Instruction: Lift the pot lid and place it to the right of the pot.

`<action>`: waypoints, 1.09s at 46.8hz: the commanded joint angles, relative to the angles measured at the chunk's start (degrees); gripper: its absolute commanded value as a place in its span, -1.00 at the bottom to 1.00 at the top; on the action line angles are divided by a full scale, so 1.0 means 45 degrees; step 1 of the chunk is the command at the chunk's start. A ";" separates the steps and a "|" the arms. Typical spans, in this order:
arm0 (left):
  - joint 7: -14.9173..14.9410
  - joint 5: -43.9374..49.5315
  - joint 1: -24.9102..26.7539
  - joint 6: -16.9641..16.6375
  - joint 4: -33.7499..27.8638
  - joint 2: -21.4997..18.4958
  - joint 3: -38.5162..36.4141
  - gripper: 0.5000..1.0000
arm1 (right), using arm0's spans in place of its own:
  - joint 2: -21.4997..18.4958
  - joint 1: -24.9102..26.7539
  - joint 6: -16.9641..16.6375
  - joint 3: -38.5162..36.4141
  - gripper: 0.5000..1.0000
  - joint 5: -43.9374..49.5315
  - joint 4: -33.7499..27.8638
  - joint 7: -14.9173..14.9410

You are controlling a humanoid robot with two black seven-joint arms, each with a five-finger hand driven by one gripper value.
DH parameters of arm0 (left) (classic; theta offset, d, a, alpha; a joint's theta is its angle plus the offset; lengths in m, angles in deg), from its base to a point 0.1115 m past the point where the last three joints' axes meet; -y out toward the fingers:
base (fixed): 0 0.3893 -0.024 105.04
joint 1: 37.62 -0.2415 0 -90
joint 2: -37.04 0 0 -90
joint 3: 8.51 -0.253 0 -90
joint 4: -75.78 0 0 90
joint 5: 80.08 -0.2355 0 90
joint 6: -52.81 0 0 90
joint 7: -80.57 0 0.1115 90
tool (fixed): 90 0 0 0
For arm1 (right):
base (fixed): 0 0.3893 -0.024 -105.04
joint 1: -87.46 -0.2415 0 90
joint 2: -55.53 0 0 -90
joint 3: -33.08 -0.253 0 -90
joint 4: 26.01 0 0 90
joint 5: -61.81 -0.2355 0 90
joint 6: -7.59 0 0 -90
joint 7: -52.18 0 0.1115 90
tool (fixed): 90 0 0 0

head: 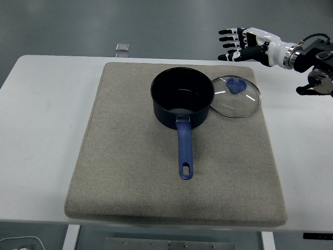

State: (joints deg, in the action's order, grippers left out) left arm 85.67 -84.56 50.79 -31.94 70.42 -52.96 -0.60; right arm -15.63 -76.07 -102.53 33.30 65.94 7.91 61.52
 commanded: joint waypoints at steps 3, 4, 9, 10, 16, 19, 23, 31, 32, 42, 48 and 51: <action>0.0000 0.0000 0.0000 0.0006 0.0000 0.0000 0.0000 1.00 | -0.0202 0.0109 -0.0335 -0.0088 0.56 -0.1521 -0.0156 -0.0063; 0.0000 0.0000 0.0000 0.0006 0.0000 0.0000 0.0000 1.00 | -0.0241 0.0147 -0.0354 -0.0088 0.56 -0.1756 -0.0176 -0.0082; 0.0000 0.0000 0.0000 0.0005 0.0000 0.0000 0.0000 1.00 | -0.0397 0.0382 -0.0491 -0.0146 0.56 -0.2713 -0.0215 -0.0083; 0.0000 0.0000 0.0000 0.0006 0.0000 0.0000 0.0000 1.00 | -0.0456 0.0421 -0.0491 -0.0205 0.56 -0.2908 -0.0234 -0.0083; 0.0000 0.0000 0.0000 0.0005 0.0000 0.0000 0.0000 1.00 | -0.0632 0.0811 -0.0608 -0.0635 0.56 -0.3769 -0.0468 -0.0122; 0.0000 0.0000 0.0000 0.0006 0.0000 0.0000 0.0000 1.00 | -0.0808 0.0928 -0.0764 -0.0791 0.56 -0.4178 -0.0605 -0.0161; 0.0000 0.0000 0.0000 0.0006 0.0000 0.0000 0.0000 1.00 | -0.0847 0.1182 -0.1018 -0.1006 0.56 -0.5115 -0.0820 -0.0180; 0.0000 0.0000 0.0000 0.0006 0.0000 0.0000 0.0000 1.00 | -0.0984 0.1593 -0.1038 -0.1045 0.56 -0.6581 -0.0937 -0.0395; 0.0000 0.0000 0.0000 0.0006 0.0000 0.0000 0.0000 1.00 | -0.0984 0.1632 -0.1038 -0.1103 0.56 -0.6660 -0.0918 -0.0395; 0.0000 0.0000 0.0000 0.0006 0.0000 0.0000 0.0000 1.00 | -0.0964 0.1632 -0.0999 -0.1358 0.58 -0.6641 -0.0918 -0.0356; 0.0000 0.0000 0.0000 0.0005 0.0000 0.0000 0.0000 1.00 | -0.0945 0.1729 -0.1038 -0.1377 0.59 -0.6641 -0.0918 -0.0356; 0.0000 0.0000 0.0000 0.0005 0.0000 0.0000 0.0000 1.00 | -0.0945 0.1730 -0.1038 -0.1377 0.61 -0.6583 -0.0918 -0.0356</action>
State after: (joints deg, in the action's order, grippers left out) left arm 85.67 -84.56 50.80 -31.92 70.42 -52.96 -0.60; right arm -19.92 -68.31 -107.18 27.14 36.04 3.79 59.91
